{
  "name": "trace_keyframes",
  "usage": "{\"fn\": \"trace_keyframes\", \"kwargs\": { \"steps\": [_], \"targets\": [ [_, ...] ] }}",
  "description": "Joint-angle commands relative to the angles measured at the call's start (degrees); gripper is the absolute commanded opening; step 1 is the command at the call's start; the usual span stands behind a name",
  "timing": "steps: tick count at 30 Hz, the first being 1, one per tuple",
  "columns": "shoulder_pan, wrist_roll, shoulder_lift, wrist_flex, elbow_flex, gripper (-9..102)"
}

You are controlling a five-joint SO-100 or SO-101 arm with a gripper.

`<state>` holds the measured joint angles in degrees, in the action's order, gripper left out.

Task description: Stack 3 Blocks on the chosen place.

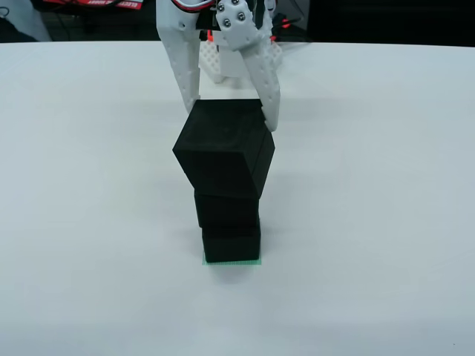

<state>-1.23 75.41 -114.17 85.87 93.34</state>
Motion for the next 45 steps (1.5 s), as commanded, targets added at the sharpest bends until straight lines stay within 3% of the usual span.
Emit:
{"fn": "trace_keyframes", "kwargs": {
  "steps": [1, 16, 32, 41, 45],
  "targets": [
    [0.6, 0.4, -1.1, 0.0, 0.0, 24],
    [0.4, 0.6, -1.5, -0.4, 0.0, 36],
    [1.5, 0.7, -9.1, 2.7, 0.2, 35],
    [4.7, -2.4, -24.6, 4.0, 6.3, 6],
    [5.8, -7.7, -31.0, 1.0, 11.6, 0]
  ]
}}
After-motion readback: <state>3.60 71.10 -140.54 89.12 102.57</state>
